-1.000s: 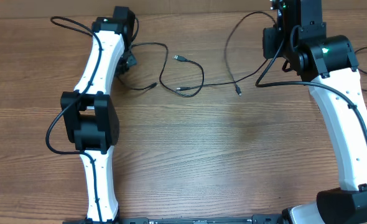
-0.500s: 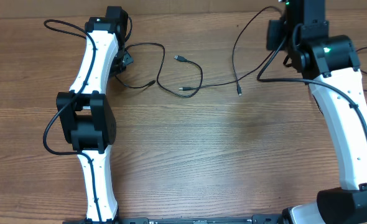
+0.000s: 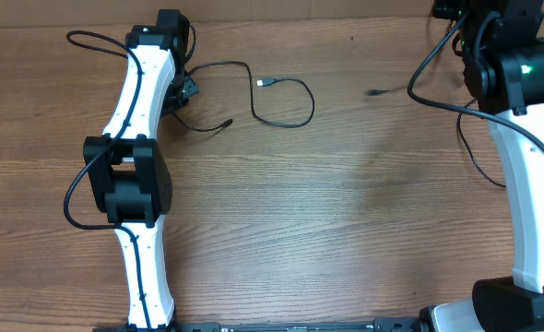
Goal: Untangle cables
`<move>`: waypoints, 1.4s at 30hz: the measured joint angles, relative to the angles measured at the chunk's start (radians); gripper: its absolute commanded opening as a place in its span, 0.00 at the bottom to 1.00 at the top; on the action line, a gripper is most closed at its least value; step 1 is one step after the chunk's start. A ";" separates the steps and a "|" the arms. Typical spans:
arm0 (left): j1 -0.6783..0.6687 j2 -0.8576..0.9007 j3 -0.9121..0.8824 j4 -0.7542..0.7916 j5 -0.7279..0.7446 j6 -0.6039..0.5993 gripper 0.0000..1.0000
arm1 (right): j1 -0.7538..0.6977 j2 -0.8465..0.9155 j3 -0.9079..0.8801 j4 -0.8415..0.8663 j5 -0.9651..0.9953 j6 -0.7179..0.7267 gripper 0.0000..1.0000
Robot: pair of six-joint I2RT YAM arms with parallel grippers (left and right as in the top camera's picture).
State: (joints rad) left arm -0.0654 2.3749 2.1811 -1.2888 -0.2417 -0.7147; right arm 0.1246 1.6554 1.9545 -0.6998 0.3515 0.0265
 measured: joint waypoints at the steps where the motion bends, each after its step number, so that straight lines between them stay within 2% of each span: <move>1: 0.000 0.000 0.000 0.002 0.001 0.000 0.04 | -0.003 0.000 0.000 -0.011 0.000 -0.004 0.04; 6: 0.000 0.000 0.000 0.003 0.004 0.000 0.04 | -0.058 0.001 0.000 -0.083 0.000 -0.023 0.04; 14: 0.000 0.000 0.000 0.003 0.007 0.004 0.04 | -0.245 0.001 0.000 -0.267 0.003 -0.025 0.04; 20: 0.000 0.000 0.000 0.009 0.007 0.008 0.04 | -0.397 0.004 0.000 -0.372 0.003 0.042 0.04; 26: 0.000 0.000 0.000 0.024 0.024 0.008 0.04 | -0.518 0.043 -0.006 -0.394 -0.044 0.138 0.04; 42: 0.000 0.000 0.000 0.029 0.029 0.008 0.04 | -0.622 0.315 -0.023 -0.513 -0.101 0.219 0.04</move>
State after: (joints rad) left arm -0.0658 2.3749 2.1807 -1.2594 -0.2127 -0.7067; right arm -0.4973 1.9709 1.9312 -1.2129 0.2508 0.2459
